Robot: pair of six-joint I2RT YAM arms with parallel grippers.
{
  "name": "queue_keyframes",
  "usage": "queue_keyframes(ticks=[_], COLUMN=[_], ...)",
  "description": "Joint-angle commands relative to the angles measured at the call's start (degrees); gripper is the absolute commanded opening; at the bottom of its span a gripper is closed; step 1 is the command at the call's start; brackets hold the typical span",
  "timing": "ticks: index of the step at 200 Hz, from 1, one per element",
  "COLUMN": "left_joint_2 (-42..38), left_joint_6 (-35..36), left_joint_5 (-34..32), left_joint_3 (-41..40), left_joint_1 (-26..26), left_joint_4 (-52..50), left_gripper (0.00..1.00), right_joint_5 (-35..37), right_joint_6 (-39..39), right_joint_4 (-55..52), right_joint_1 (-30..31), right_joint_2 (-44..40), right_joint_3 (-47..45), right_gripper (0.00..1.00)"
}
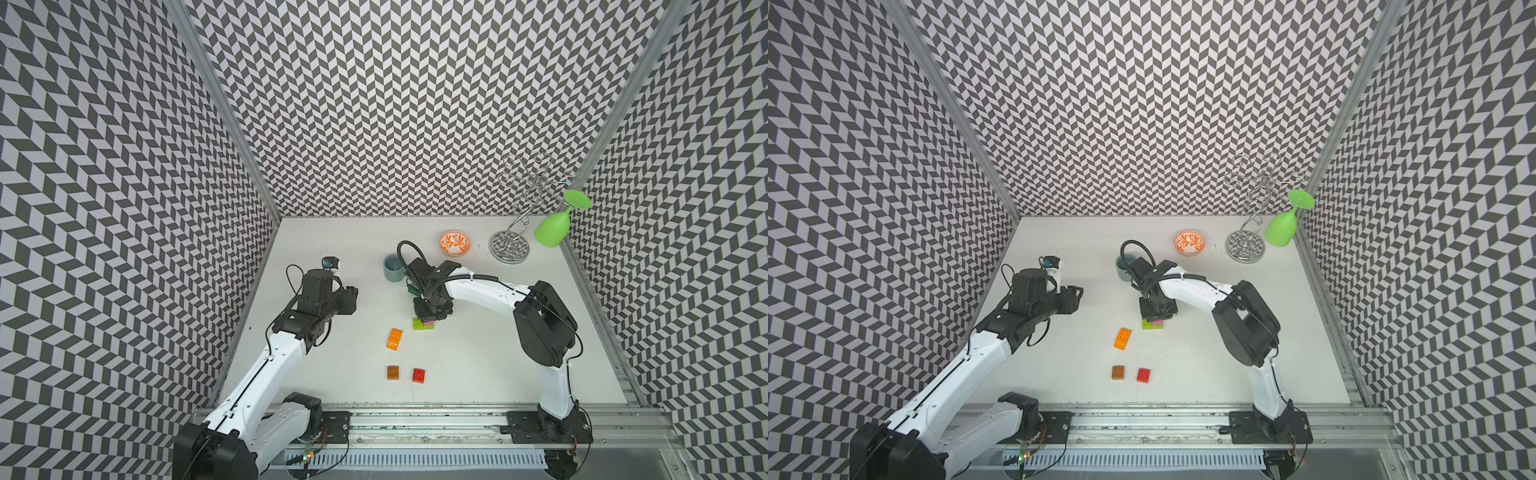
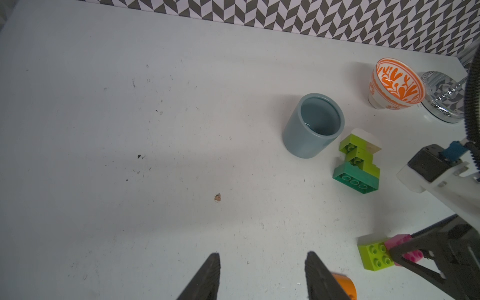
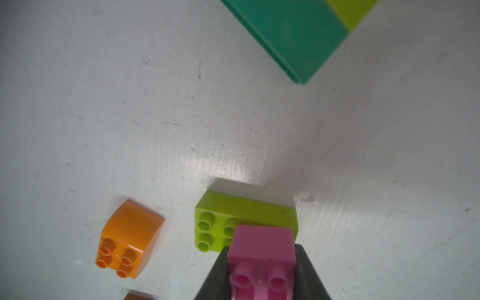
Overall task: Assemble the letter s with lego
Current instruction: Assemble the lego brick with the lego brick.
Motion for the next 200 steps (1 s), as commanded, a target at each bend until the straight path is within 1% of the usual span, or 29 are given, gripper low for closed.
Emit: queue_keyframes(ticks=[1, 108, 200], left_joint_2=[0.29, 0.21, 0.16], left_joint_6=[-0.52, -0.48, -0.53], left_joint_5=[0.16, 0.24, 0.16], left_joint_3=[1.61, 1.64, 1.7], left_joint_1=[0.3, 0.32, 0.31], left_joint_4=[-0.59, -0.63, -0.56], left_gripper=[0.54, 0.54, 0.54], right_joint_5=[-0.41, -1.26, -1.49], right_joint_6=[0.18, 0.4, 2.42], right_joint_4=[-0.08, 0.79, 0.8], right_joint_1=[-0.39, -0.83, -0.8], right_joint_2=[0.34, 0.63, -0.8], right_joint_3=[-0.44, -3.02, -4.3], right_gripper=[0.0, 0.0, 0.0])
